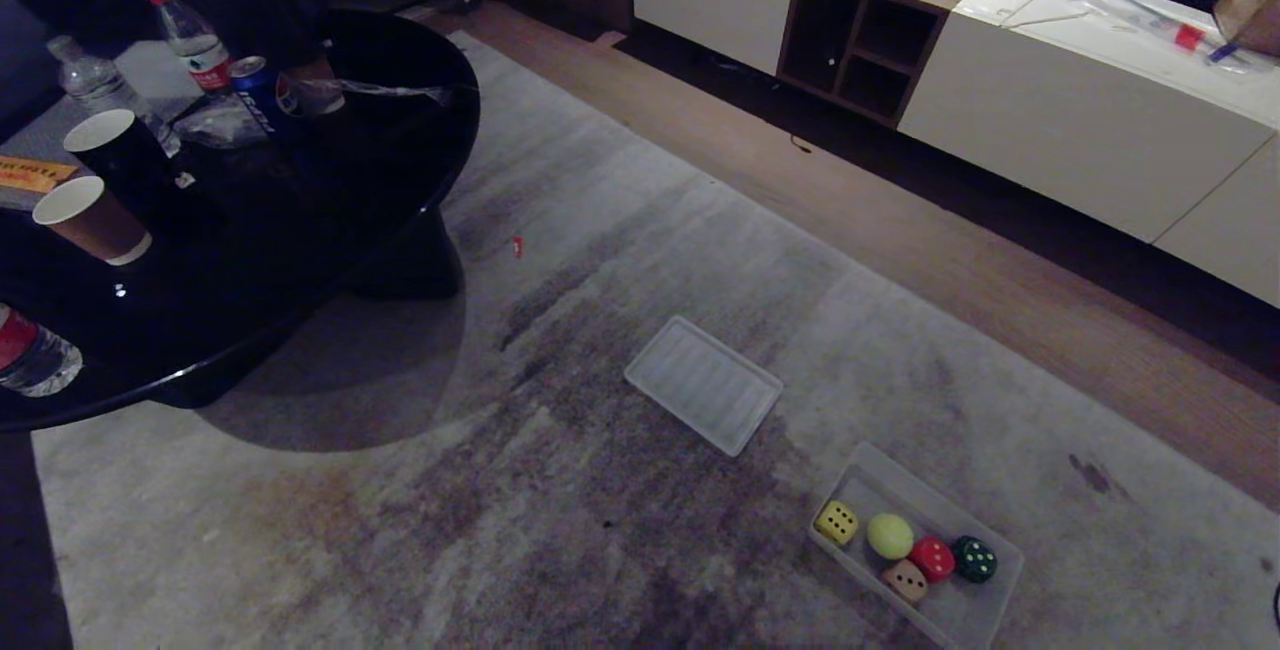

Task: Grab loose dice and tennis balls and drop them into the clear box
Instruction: Put the ball in the box

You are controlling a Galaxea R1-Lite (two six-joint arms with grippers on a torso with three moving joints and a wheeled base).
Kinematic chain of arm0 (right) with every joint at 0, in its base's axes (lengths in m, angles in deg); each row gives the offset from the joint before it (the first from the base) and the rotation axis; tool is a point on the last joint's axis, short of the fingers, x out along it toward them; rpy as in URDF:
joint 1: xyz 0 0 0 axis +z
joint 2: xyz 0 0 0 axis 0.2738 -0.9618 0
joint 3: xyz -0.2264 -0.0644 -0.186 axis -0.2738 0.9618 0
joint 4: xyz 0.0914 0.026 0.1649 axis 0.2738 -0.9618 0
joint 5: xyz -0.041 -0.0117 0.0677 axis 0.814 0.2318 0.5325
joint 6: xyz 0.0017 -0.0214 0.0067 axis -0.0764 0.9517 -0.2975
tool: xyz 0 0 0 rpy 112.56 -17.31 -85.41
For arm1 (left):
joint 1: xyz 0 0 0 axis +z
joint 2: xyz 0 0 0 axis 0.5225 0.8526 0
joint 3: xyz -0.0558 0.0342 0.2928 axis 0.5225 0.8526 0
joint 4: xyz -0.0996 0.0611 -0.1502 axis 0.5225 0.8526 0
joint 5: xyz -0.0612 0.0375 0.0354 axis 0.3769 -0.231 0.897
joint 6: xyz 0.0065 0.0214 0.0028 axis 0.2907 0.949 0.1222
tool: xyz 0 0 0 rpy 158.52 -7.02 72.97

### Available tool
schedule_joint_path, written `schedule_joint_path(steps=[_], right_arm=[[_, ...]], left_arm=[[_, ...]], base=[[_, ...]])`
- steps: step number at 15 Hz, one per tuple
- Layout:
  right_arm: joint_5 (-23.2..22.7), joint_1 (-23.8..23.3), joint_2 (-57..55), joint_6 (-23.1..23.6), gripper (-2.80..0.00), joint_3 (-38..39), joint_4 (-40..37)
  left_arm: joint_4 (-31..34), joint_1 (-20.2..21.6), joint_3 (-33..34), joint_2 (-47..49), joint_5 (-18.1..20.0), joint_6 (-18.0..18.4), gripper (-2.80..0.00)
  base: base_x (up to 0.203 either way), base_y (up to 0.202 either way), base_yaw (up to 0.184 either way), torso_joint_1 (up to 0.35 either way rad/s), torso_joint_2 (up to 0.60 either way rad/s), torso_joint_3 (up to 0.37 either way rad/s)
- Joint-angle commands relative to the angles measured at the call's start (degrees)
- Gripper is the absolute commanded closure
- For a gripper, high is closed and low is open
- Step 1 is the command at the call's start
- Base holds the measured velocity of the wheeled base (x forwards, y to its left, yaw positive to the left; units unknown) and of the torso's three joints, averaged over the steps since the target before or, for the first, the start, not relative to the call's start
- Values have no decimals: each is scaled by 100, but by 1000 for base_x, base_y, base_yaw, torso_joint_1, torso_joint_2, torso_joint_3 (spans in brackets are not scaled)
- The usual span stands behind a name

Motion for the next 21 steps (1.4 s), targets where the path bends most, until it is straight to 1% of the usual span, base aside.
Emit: schedule_joint_path(steps=[1, 21], right_arm=[[-4, 2, -7, 2, 0, 59, 2], [-4, 2, -7, 0, 0, 61, 2]], left_arm=[[0, -2, 9, 9, -3, -4, 0], [0, -2, 9, 9, 6, 5, 0]], base=[[0, 0, 0, 2, 5, -195], [0, 0, 0, 2, 4, -197]])
